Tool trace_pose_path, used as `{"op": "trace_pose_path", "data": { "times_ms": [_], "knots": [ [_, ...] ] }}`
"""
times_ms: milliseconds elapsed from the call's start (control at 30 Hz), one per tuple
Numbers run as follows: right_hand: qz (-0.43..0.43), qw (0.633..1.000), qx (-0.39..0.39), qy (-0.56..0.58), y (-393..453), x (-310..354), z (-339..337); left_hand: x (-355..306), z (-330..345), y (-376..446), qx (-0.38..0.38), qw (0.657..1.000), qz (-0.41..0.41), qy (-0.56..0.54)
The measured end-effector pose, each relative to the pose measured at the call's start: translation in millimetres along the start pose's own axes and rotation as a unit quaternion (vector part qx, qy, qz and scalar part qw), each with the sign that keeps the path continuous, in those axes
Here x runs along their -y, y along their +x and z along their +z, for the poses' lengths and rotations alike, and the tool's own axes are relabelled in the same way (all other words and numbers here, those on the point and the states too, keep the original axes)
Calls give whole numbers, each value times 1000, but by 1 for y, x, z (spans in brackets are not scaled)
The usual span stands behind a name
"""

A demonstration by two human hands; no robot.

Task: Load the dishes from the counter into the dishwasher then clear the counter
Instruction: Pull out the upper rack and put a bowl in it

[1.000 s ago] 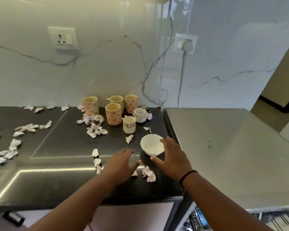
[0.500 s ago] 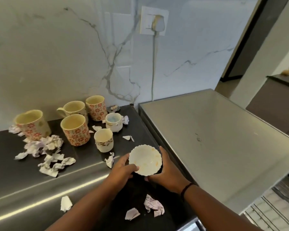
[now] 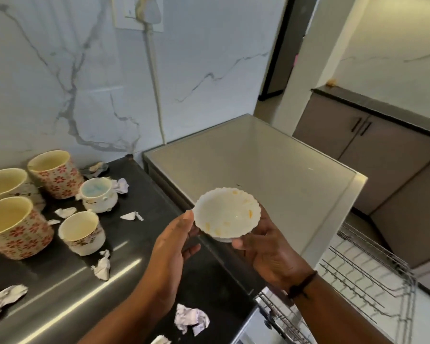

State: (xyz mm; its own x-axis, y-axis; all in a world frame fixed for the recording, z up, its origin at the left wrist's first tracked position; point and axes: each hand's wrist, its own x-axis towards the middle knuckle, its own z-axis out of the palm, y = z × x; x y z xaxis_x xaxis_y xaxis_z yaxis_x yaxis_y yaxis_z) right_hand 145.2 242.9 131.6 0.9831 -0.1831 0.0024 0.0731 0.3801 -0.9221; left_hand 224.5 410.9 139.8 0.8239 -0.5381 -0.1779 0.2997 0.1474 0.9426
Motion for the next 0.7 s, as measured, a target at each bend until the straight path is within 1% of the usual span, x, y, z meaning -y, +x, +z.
{"op": "trace_pose_path", "data": {
  "times_ms": [67,133,233,300,367,433,467,500,567,600,633,700],
  "knots": [
    [3,991,48,124,-16,15,-17,1,26,-2,43,999,18,9],
    [0,974,62,216,-31,30,-45,4,58,-3,87,995,32,34],
    [-21,964,57,257,-56,40,-94,12,109,0,160,982,58,79],
    [-37,958,16,284,-77,43,-131,24,150,4,213,969,65,109],
    [-32,941,-32,335,-99,48,-170,45,192,10,262,948,84,157],
    [-20,931,-116,347,-118,51,-207,75,226,20,296,920,93,239],
    [-7,922,-174,347,-129,51,-231,92,242,26,318,890,100,312],
    [4,907,-223,358,-141,50,-258,110,261,32,351,838,119,401],
    [27,878,-306,368,-161,47,-305,146,285,43,422,693,150,566],
    [37,864,-340,369,-171,43,-330,166,297,49,447,627,142,622],
    [44,852,-371,367,-181,38,-354,186,306,55,467,569,119,666],
    [66,832,-421,354,-197,24,-402,227,315,68,490,477,56,727]
  ]
}}
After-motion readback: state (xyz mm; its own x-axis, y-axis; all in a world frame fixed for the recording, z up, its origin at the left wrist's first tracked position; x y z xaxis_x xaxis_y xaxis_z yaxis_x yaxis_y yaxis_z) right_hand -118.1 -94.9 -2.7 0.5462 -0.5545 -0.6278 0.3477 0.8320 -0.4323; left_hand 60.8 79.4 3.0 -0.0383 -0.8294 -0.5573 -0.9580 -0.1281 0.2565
